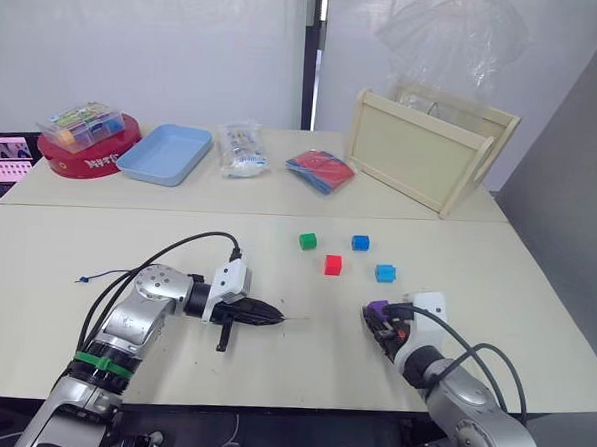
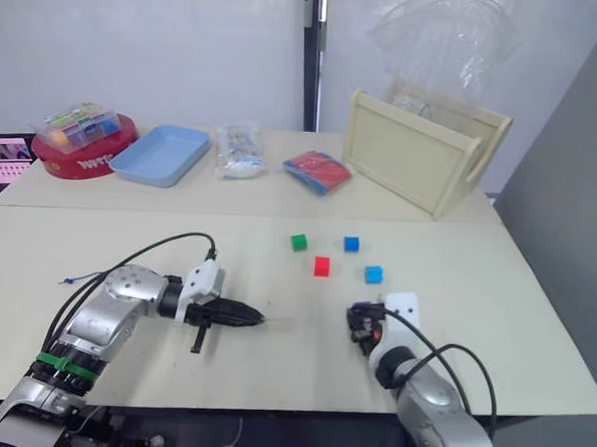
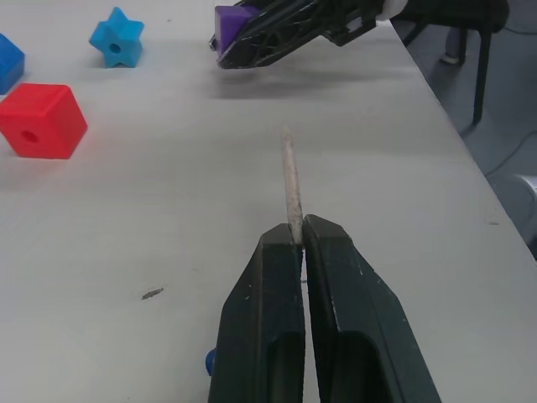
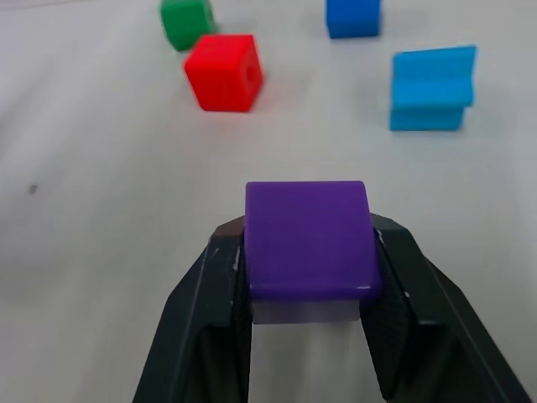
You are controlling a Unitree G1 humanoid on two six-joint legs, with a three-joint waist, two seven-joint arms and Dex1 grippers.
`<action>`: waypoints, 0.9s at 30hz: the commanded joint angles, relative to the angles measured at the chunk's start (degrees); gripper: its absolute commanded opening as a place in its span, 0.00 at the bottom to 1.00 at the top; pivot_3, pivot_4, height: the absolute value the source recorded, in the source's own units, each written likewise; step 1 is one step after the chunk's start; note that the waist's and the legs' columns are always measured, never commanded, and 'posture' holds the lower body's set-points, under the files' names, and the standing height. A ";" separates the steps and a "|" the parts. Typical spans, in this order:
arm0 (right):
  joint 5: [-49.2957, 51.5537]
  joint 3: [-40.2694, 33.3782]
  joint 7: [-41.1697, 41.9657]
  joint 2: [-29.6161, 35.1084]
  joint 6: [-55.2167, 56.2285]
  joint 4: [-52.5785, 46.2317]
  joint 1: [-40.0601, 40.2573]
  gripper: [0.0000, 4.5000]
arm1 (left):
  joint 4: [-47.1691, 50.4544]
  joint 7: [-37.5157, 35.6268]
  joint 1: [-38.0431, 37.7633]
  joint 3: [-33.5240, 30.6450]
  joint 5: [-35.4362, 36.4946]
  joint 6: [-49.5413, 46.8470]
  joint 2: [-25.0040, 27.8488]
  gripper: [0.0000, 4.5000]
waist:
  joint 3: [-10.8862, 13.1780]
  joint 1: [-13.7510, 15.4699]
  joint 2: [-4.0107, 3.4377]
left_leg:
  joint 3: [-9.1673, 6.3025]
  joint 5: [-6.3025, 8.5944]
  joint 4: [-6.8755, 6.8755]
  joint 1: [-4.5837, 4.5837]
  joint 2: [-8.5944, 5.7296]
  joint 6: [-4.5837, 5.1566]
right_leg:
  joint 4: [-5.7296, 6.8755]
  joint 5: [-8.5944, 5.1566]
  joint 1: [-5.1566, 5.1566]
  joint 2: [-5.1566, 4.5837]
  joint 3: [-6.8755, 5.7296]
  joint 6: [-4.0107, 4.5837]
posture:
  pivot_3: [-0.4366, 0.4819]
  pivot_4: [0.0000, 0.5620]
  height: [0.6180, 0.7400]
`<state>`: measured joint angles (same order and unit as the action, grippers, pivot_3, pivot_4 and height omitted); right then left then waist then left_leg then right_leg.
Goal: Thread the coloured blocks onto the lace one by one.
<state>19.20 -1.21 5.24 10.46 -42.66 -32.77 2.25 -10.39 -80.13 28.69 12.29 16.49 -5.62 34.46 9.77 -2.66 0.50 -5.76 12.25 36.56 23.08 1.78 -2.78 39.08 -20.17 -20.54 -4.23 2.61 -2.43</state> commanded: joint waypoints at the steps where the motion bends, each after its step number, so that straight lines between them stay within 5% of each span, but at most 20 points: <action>1: 0.40 -0.29 -2.47 -3.40 0.54 -1.27 1.21 0.26 | -0.23 -1.15 0.11 -0.55 -0.51 1.81 1.03 0.00 | 0.00 0.04 0.00 | -0.01 0.00 -0.03 0.00 0.03 0.00 | -0.01 0.00 -0.01 0.02 -0.01 0.00 | 0.48 0.27 1.00; 4: 1.87 -0.03 -2.51 -5.38 -0.76 -2.29 1.15 0.26 | -0.62 -1.25 -0.20 -0.82 -0.93 2.40 1.29 0.00 | 0.00 0.05 0.00 | 0.00 0.00 -0.05 0.04 0.02 -0.01 | -0.01 0.00 -0.05 0.00 0.01 0.00 | 0.48 0.27 1.00; 7: 3.60 -2.25 -3.59 -6.19 -4.13 -3.94 -0.93 0.58 | -0.48 -0.34 -1.33 -0.61 -2.01 3.77 1.66 0.00 | 0.00 0.03 0.00 | 0.00 0.00 -0.06 0.02 0.04 -0.01 | 0.01 0.00 -0.06 0.02 0.01 0.00 | 0.48 0.27 1.00; 13: 13.30 -8.23 -0.53 -3.12 -12.24 -9.29 -8.05 0.99 | 1.38 1.22 -3.60 -1.43 -1.79 3.87 1.49 0.00 | 0.00 0.03 -0.01 | -0.01 0.00 -0.06 0.03 0.04 -0.01 | 0.01 0.00 -0.06 0.00 0.00 0.00 | 0.48 0.27 1.00; 16: 19.82 -9.81 8.19 4.93 -14.32 -10.63 -10.41 0.99 | 2.69 2.46 -4.75 -1.89 -1.44 3.41 1.28 0.00 | 0.00 0.24 -0.01 | 0.00 0.00 -0.05 0.04 -0.01 0.00 | 0.00 0.00 -0.05 -0.04 -0.01 0.00 | 0.48 0.27 1.00; 19: 21.58 -8.38 23.94 19.58 -11.66 -8.71 -11.61 0.99 | 4.61 3.56 -6.11 -1.85 -1.15 2.80 1.01 0.00 | 0.01 0.34 -0.02 | -0.05 0.00 -0.11 0.06 0.00 0.01 | -0.08 0.00 -0.03 -0.02 -0.06 0.00 | 0.48 0.27 1.00; 23: 13.33 -0.09 43.21 37.31 0.24 -0.03 -16.20 0.99 | 6.95 4.80 -7.49 -1.85 -1.07 1.64 0.86 0.00 | 0.02 0.11 0.00 | 0.00 0.01 0.01 0.04 -0.06 0.02 | -0.11 0.00 0.05 -0.08 -0.04 0.00 | 0.48 0.27 1.00; 27: 2.05 10.02 57.47 44.86 16.59 11.91 -22.30 0.99 | 9.39 5.79 -8.95 -1.95 -0.83 0.64 1.13 0.00 | 0.03 -0.15 0.01 | 0.01 0.03 0.02 -0.06 0.00 0.05 | -0.09 0.00 0.10 -0.01 -0.02 -0.01 | 0.48 0.27 1.00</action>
<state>24.75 6.53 57.99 54.84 -32.27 -23.46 -18.70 -2.93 -74.80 19.90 11.23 14.77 -4.30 35.22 9.80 -2.82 0.51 -5.75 12.27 36.58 23.04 1.79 -2.73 38.97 -20.18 -20.45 -4.24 2.59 -2.44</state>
